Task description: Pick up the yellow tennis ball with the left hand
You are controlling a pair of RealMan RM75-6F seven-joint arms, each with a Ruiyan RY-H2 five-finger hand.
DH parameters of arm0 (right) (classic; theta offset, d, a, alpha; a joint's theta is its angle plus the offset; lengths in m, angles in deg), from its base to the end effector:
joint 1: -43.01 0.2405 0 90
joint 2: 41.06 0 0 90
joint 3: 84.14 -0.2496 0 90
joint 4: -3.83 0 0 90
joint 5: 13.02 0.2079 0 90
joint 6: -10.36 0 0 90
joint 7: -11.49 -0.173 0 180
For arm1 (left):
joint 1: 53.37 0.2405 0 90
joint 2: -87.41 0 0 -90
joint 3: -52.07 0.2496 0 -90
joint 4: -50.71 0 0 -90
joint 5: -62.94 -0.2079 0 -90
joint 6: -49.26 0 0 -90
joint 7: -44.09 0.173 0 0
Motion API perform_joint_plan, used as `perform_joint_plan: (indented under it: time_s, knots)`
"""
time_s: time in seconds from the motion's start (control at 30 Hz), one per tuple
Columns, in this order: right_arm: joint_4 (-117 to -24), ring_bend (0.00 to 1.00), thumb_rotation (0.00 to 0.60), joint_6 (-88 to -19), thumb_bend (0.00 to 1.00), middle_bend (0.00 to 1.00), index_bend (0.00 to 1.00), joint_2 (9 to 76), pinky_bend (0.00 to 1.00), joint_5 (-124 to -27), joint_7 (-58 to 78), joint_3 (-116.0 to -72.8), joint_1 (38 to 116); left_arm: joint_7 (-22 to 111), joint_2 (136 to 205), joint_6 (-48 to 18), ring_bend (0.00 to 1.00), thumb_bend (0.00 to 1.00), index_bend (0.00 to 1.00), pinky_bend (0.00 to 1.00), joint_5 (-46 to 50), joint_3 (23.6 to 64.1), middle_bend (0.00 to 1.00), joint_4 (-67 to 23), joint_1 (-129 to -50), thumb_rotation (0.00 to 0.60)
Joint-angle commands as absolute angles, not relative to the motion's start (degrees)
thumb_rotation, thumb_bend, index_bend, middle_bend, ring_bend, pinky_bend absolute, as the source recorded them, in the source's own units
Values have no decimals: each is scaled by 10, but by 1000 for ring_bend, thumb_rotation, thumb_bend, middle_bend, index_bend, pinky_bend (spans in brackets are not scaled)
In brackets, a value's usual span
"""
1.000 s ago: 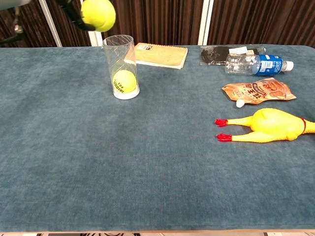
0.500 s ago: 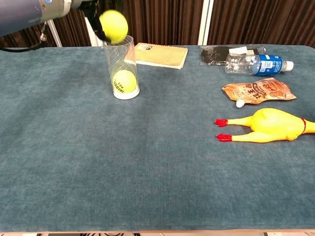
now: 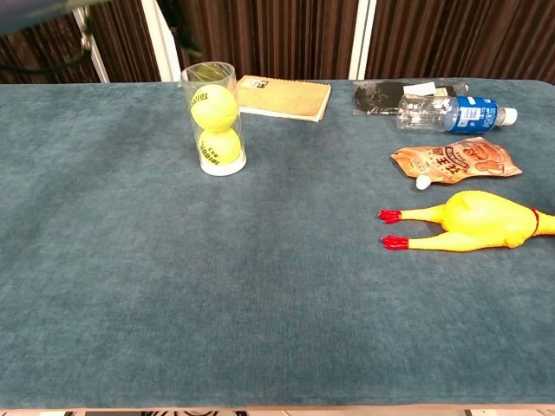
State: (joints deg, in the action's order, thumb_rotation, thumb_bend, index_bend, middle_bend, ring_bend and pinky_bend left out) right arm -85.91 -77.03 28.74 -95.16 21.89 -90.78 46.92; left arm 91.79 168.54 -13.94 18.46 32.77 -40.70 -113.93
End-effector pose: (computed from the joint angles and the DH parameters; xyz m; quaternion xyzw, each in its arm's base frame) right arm -0.3104 -0.2167 0.1527 0.5702 -0.3442 0.3616 0.6524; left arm -0.0172 0.4323 0.0612 -0.7253 -0.2027 -0.3762 0.5398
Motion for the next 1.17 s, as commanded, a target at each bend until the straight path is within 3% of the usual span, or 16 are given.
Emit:
perform_joint_plan:
  time_s: [0.03,0.17,0.27,0.47,0.67,0.9,1.17]
  knots:
    - [-860,5,600,-771,352,0,106,286,0,-951,217,-908,469,946,1645,-197,121,0,249,383,190,333,136,-482,-1112,600]
    - [-863,5,600,-773,352,0,106,283,0,-950,219,-909,467,975,1571,-278,120,0,242,375,173,359,130,-613,-1058,600]
    - [-865,5,600,-770,352,0,106,282,0,-951,218,-908,468,951,1519,-315,118,0,229,366,120,404,112,-680,-1001,600]
    - [-865,5,600,-771,351,0,106,282,0,-961,220,-904,470,872,1446,-337,96,0,198,220,24,507,73,-718,-895,600]
    - [-863,5,600,-770,352,0,106,282,0,-961,221,-903,470,731,1428,-363,84,0,183,195,-42,565,56,-650,-799,600]
    - [-862,5,600,-773,352,0,106,282,0,-964,217,-904,469,558,1470,-390,50,0,182,161,-148,589,55,-497,-733,600]
    - [-868,5,600,-783,352,0,106,280,0,-964,211,-907,466,504,1513,-396,17,0,181,122,-168,590,43,-394,-692,600]
